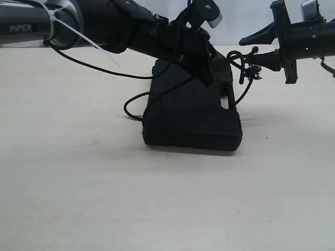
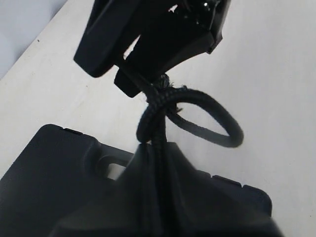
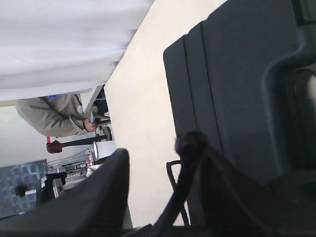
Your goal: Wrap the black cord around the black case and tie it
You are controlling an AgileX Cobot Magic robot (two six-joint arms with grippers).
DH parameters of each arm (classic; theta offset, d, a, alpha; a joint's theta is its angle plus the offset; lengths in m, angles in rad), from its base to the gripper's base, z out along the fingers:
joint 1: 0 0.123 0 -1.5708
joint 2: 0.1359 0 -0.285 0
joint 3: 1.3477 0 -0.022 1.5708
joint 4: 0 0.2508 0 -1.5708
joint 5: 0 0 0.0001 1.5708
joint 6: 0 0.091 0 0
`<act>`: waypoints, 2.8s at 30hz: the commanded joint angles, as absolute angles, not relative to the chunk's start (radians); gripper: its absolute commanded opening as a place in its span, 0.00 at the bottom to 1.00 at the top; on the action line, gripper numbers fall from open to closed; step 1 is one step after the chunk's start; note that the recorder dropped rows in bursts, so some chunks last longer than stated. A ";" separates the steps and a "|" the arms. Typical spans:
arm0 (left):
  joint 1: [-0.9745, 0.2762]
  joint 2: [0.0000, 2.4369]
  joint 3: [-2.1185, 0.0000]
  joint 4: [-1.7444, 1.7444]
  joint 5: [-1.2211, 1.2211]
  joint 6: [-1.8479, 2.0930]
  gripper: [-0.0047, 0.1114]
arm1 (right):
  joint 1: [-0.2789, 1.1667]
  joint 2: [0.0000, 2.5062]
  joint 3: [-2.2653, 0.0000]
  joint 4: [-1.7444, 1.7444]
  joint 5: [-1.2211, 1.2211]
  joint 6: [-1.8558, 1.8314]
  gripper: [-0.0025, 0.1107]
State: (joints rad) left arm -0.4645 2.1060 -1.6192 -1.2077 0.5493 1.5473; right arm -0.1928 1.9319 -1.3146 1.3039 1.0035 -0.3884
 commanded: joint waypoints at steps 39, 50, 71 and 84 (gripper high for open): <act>-0.464 1.961 -1.618 -1.095 0.628 1.331 0.27 | -0.067 1.610 -1.470 1.266 0.937 -0.563 0.06; -0.460 1.938 -1.618 -1.093 0.541 1.337 0.04 | -0.071 1.610 -1.472 1.067 0.909 -0.523 0.24; 0.113 1.812 -1.618 -1.096 0.664 1.106 0.04 | 0.044 1.798 -1.447 0.230 0.828 -0.152 0.68; 0.289 1.810 -1.618 -1.074 0.722 1.064 0.04 | 0.097 2.093 -1.450 0.190 0.631 0.000 0.64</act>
